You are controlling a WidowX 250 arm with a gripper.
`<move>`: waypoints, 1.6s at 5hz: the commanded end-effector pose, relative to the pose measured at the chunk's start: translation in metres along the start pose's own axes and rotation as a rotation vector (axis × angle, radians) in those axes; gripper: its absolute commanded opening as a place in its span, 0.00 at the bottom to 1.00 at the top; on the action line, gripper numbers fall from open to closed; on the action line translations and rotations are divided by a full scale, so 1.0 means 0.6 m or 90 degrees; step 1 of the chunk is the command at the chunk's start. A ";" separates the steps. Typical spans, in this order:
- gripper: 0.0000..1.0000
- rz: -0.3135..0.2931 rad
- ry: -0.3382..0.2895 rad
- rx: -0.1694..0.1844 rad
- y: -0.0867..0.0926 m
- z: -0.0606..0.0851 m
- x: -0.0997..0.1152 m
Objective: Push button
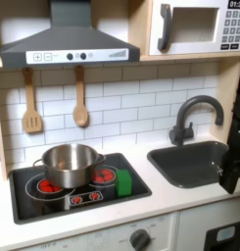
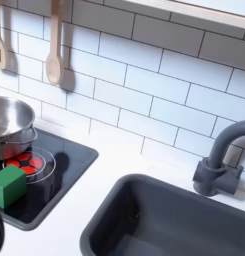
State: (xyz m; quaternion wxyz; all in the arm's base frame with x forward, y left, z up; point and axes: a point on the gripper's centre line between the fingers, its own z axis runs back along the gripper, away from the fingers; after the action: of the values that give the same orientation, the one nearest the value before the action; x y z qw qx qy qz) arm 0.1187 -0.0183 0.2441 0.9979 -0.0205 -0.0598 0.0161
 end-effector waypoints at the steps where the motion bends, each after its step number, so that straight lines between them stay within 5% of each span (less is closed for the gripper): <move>1: 1.00 -0.001 0.000 0.000 0.000 0.000 0.000; 4: 1.00 0.027 -0.027 0.003 0.041 -0.001 0.062; 8: 1.00 0.036 -0.133 0.021 0.083 0.026 0.160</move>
State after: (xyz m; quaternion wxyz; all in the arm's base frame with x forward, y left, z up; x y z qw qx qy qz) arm 0.2096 0.0334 0.2703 0.9853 -0.0047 -0.1653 0.0428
